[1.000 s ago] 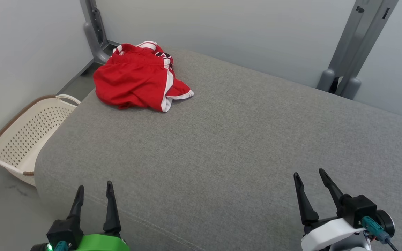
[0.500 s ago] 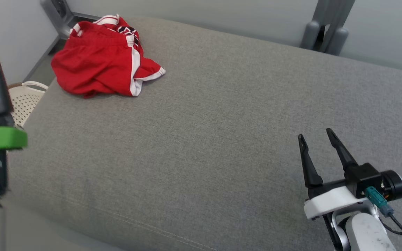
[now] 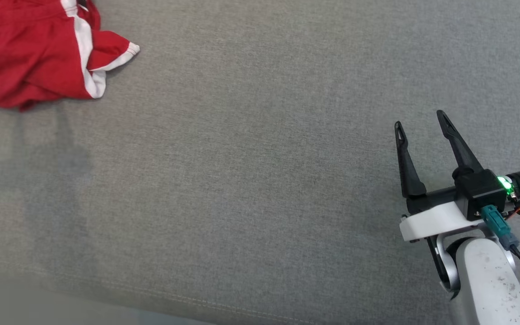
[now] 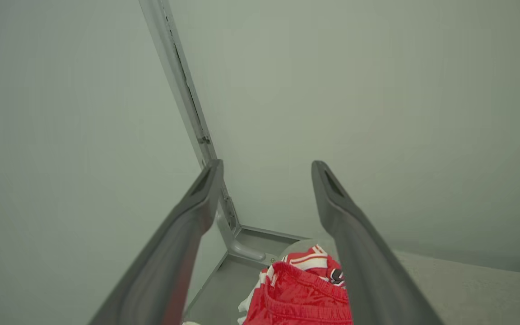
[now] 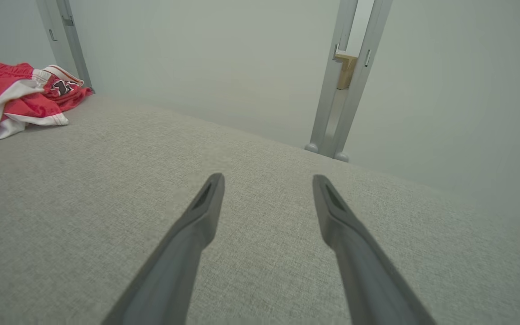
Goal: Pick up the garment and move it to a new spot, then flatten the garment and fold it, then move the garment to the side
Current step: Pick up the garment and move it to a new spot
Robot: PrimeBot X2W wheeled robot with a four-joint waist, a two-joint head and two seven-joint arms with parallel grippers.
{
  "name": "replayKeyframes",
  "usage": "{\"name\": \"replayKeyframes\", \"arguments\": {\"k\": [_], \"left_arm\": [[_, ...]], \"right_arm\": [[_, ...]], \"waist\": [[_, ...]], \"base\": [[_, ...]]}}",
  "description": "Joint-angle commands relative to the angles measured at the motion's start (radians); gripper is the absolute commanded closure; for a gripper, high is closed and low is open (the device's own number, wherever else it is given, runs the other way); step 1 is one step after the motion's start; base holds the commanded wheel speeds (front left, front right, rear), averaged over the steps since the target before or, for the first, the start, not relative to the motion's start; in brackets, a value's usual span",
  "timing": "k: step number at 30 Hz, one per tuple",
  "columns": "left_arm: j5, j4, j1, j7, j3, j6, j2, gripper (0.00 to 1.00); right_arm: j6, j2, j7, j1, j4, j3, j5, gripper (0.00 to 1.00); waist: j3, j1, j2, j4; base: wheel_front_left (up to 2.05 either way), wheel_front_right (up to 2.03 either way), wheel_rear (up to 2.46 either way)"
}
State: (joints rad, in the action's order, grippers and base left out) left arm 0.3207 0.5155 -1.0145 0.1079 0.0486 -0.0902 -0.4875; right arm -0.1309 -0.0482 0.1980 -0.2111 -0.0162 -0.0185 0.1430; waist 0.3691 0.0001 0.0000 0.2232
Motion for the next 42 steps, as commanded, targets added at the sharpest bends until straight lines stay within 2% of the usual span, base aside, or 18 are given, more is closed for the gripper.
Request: {"name": "replayKeyframes", "arguments": {"k": [1,9,17,18,19,20,21,22,29,37,42], "left_arm": [[0.003,0.045,-0.015,0.003,-0.017,-0.008,0.016,0.00],[0.032,0.273,0.008,0.004,-0.112,-0.034,0.074,0.00],[0.044,0.428,-0.001,-0.020,-0.166,-0.039,0.078,0.00],[0.040,0.446,-0.006,-0.024,-0.169,-0.039,0.072,0.03],[0.039,0.458,-0.011,-0.030,-0.168,-0.034,0.068,0.51],[0.039,0.472,-0.017,-0.041,-0.166,-0.026,0.066,0.65],[0.040,0.483,-0.021,-0.048,-0.164,-0.022,0.065,0.89],[0.041,0.495,-0.024,-0.055,-0.164,-0.022,0.062,1.00],[0.044,0.544,-0.038,-0.110,-0.166,-0.019,0.043,1.00],[0.041,0.534,-0.044,-0.183,-0.183,-0.029,0.010,1.00],[0.079,0.495,-0.054,-0.206,-0.176,-0.033,0.031,1.00]], "right_arm": [[0.000,-0.004,-0.005,-0.011,0.016,0.003,0.008,0.00],[0.000,-0.003,-0.028,0.009,0.069,0.016,0.028,0.00],[0.000,-0.004,-0.020,0.020,0.070,0.020,0.018,0.00],[0.000,-0.004,-0.019,0.020,0.067,0.019,0.017,0.00],[0.000,-0.004,-0.019,0.020,0.064,0.018,0.016,0.00],[0.000,-0.004,-0.017,0.019,0.060,0.017,0.014,0.00],[0.000,-0.004,-0.017,0.018,0.058,0.017,0.012,0.00],[0.000,-0.004,-0.015,0.018,0.054,0.016,0.010,0.00],[0.000,-0.004,0.002,0.023,0.014,0.005,-0.009,0.00],[0.000,-0.004,0.035,0.029,-0.068,0.004,-0.060,0.00],[0.000,-0.004,0.054,0.051,-0.133,0.022,-0.098,0.00]], "waist": [[0.103,-0.0001,0.0000,-0.088],[0.179,-0.0001,0.0000,-0.110],[0.209,-0.0001,0.0000,-0.116],[0.208,-0.0001,0.0000,-0.117],[0.206,-0.0001,0.0000,-0.117],[0.202,-0.0001,0.0000,-0.118],[0.198,-0.0001,0.0000,-0.118],[0.192,-0.0001,0.0000,-0.118],[0.137,-0.0001,0.0000,-0.115],[0.005,-0.0001,0.0000,-0.135],[-0.107,-0.0001,0.0000,-0.154]], "base": [[0.00,0.00,0.00],[0.00,0.00,0.00],[0.00,0.00,0.00],[0.00,0.00,0.00],[0.00,0.00,0.00],[0.00,0.00,0.00],[0.00,0.00,0.00],[0.00,0.00,0.00],[0.00,0.00,0.00],[0.00,0.00,0.00],[0.00,0.00,0.00]]}}
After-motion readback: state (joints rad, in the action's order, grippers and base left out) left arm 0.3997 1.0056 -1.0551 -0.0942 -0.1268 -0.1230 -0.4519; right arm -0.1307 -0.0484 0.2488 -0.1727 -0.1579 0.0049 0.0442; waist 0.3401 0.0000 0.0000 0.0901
